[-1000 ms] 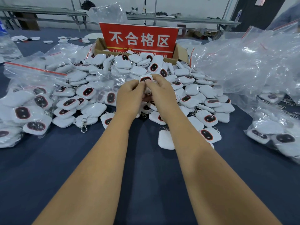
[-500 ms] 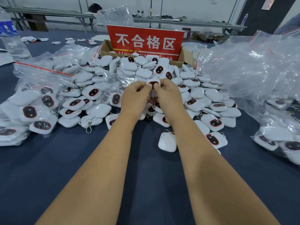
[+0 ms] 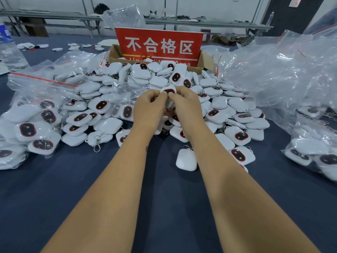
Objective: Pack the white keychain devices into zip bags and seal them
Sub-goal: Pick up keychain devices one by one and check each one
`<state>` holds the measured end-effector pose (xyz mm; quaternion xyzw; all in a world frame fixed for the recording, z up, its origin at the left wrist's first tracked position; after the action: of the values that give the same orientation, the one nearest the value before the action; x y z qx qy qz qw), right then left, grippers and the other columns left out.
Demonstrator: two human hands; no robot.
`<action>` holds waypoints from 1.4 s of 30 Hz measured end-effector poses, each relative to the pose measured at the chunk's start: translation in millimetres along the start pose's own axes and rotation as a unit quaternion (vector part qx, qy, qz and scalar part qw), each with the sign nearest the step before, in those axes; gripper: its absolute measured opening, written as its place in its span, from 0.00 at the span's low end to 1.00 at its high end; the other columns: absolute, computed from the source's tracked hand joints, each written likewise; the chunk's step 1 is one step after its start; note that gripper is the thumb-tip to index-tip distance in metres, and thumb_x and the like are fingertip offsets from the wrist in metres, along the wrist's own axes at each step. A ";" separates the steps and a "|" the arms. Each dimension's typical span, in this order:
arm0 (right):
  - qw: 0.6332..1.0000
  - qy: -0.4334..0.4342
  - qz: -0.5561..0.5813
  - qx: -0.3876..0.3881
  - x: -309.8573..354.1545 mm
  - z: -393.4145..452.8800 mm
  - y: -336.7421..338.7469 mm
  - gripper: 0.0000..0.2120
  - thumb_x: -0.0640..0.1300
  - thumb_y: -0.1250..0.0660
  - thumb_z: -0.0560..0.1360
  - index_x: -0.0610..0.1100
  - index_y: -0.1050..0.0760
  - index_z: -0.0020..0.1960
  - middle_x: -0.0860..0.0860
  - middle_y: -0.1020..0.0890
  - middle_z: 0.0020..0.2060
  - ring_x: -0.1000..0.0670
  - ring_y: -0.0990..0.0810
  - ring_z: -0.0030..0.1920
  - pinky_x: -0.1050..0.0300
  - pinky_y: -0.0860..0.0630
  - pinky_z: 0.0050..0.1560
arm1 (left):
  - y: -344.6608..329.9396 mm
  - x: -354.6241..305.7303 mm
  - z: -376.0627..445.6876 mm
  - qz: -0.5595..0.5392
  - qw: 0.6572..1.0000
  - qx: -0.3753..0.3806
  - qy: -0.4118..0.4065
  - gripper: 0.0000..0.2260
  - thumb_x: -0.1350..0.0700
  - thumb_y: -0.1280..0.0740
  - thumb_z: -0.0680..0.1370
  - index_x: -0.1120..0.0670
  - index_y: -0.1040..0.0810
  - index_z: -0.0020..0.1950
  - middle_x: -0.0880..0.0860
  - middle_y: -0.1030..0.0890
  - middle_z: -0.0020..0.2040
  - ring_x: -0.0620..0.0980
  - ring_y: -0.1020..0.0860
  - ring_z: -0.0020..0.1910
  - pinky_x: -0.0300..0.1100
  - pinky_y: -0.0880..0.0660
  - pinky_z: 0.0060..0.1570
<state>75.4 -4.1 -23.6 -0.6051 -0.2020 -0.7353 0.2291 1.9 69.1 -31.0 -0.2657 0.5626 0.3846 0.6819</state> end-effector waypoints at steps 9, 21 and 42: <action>1.000 -0.014 -0.007 0.020 -0.7 0.2 -2.1 0.09 0.34 0.37 0.72 0.42 0.19 0.45 0.46 0.19 0.34 0.47 0.22 0.37 0.44 0.19 0.43 | 0.4 1.9 4.5 0.023 0.999 -0.030 -0.022 0.09 0.54 0.33 0.76 0.51 0.24 0.35 0.42 0.24 0.26 0.38 0.28 0.27 0.32 0.30 0.30; 1.000 0.006 -0.019 0.000 -0.2 -0.4 -0.9 0.09 0.36 0.35 0.74 0.50 0.21 0.45 0.49 0.16 0.38 0.49 0.18 0.41 0.50 0.19 0.44 | 3.2 1.9 2.8 -0.065 0.995 -0.048 0.059 0.09 0.58 0.39 0.75 0.54 0.21 0.38 0.48 0.21 0.33 0.48 0.24 0.37 0.47 0.24 0.41; 0.984 -0.017 0.178 0.010 11.0 -2.3 5.3 0.10 0.27 0.40 0.76 0.37 0.26 0.53 0.40 0.19 0.48 0.46 0.19 0.47 0.53 0.19 0.53 | 5.1 -0.3 3.3 0.007 0.998 -0.056 -0.040 0.12 0.63 0.35 0.76 0.46 0.24 0.54 0.49 0.21 0.44 0.48 0.22 0.39 0.45 0.21 0.44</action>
<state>74.8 -10.8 -13.2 -0.6414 -0.1026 -0.6704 0.3585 -0.5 74.6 -29.6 -0.2843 0.5140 0.4305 0.6853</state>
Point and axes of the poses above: each hand's wrist, its own z-axis towards the middle knuckle, its own y-axis out of the back of the hand, x = y × z, the point moved 2 cm from there along z, towards the middle knuckle
